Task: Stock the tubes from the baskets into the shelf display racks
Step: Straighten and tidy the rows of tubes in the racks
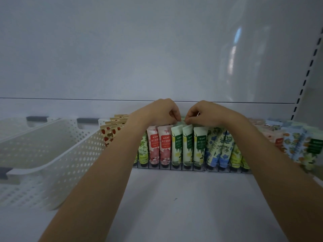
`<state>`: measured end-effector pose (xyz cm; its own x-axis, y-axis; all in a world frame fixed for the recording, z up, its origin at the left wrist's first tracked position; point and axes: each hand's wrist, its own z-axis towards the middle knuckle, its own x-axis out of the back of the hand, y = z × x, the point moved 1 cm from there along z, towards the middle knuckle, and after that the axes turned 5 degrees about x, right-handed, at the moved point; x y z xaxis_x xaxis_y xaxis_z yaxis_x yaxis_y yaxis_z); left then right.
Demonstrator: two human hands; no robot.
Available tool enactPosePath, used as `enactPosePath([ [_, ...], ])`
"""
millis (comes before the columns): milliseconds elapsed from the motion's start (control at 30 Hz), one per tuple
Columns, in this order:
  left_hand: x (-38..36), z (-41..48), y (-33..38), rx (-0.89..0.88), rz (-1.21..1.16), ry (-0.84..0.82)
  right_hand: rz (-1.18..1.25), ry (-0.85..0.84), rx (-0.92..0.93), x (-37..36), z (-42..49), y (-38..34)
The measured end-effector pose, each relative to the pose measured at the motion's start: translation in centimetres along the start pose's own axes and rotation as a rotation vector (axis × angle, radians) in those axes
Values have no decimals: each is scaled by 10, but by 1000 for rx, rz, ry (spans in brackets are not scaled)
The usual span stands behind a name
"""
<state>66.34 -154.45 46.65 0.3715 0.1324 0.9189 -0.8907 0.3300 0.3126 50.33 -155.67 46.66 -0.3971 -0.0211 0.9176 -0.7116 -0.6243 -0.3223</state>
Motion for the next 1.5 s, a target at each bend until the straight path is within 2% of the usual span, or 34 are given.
enactPosePath([
  [167,1,1,1,-36,-13,49,25,111,-33,19,-6,4],
  [333,-4,2,5,-117,27,34,-37,-6,-125,23,-13,9],
  [500,-7,2,10,-138,59,8,-4,-8,-169,16,-9,5],
  [633,-7,0,13,-167,59,-5,-104,36,-142,18,-10,0],
  [733,-7,0,13,-171,59,11,-50,87,-94,28,-14,-2],
  [833,-8,0,12,-175,51,12,-52,48,-83,26,-14,-4],
  [933,-8,1,11,-169,45,7,-109,-29,-124,14,-10,-3],
  [1000,-7,1,10,-166,36,1,-94,-11,-119,14,-9,-1],
  [1167,4,4,-2,-94,-4,129,3,256,-16,21,-5,2],
  [1267,7,5,-14,-17,47,168,16,336,17,9,2,0],
  [1500,-3,12,-19,30,54,81,126,229,-17,-20,19,-4],
])
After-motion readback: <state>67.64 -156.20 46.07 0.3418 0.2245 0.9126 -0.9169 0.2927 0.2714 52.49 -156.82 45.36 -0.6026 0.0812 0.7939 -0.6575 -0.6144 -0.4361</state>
